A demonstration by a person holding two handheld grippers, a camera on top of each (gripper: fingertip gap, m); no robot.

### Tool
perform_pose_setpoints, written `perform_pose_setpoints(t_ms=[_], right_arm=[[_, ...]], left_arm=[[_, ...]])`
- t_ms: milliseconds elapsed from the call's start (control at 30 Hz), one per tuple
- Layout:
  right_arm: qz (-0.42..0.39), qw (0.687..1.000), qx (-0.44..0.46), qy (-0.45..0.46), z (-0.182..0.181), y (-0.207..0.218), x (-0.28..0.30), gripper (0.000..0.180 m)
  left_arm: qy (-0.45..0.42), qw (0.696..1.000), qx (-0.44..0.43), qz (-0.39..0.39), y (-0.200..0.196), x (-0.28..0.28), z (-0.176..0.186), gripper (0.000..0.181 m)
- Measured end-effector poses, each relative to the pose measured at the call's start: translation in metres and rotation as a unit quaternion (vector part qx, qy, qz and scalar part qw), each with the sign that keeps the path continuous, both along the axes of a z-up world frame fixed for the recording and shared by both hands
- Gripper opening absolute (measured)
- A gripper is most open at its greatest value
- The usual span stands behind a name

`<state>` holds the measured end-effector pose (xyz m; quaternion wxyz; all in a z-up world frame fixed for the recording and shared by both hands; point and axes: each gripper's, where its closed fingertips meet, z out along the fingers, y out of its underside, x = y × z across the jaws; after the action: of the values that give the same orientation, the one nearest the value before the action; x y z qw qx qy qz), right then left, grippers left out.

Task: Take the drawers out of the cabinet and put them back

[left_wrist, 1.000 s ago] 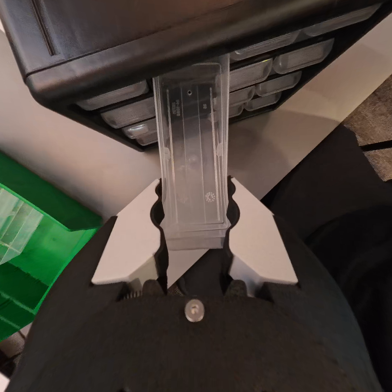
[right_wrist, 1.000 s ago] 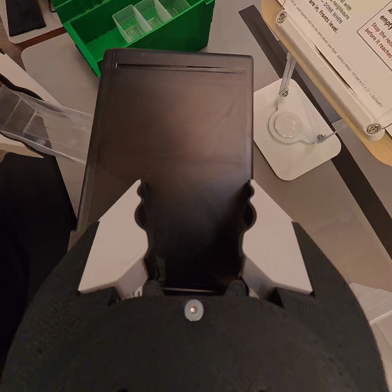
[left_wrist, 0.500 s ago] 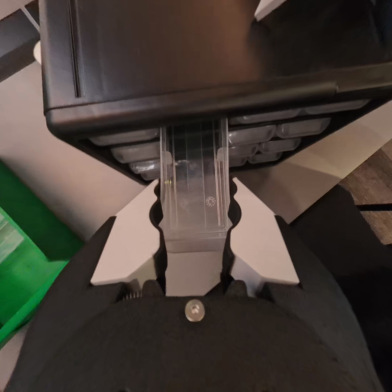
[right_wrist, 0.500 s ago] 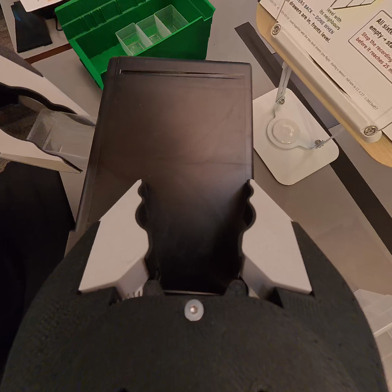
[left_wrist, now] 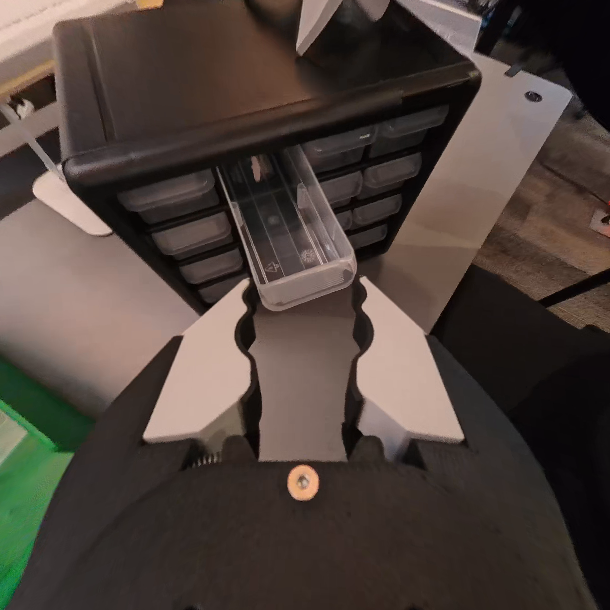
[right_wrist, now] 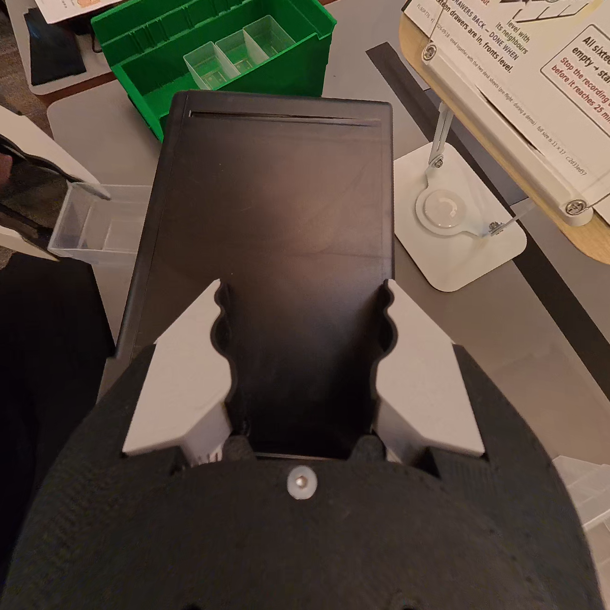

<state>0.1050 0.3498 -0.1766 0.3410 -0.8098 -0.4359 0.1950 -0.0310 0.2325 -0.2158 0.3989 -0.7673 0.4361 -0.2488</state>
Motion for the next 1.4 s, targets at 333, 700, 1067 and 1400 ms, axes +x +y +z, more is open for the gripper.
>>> perform_pose_setpoints(t_ms=[333, 700, 1067, 1400], right_arm=[[0.0, 1.0, 0.002, 0.002, 0.0, 0.0, 0.0, 0.092], [0.001, 1.0, 0.005, 0.005, 0.0, 0.001, 0.0, 0.091], [-0.005, 1.0, 0.01, 0.009, 0.0, 0.002, 0.001, 0.091], [-0.006, 1.0, 0.01, 0.011, 0.0, 0.002, 0.0, 0.091]], left_arm=[[0.026, 0.994, 0.081, 0.062, 0.051, 0.027, 0.007, 0.072], [0.081, 0.968, 0.204, 0.124, 0.086, 0.028, 0.024, 0.112], [0.119, 0.937, 0.282, 0.167, 0.095, -0.019, 0.039, 0.116], [0.102, 0.949, -0.061, 0.291, 0.174, -0.208, -0.054, 0.05]])
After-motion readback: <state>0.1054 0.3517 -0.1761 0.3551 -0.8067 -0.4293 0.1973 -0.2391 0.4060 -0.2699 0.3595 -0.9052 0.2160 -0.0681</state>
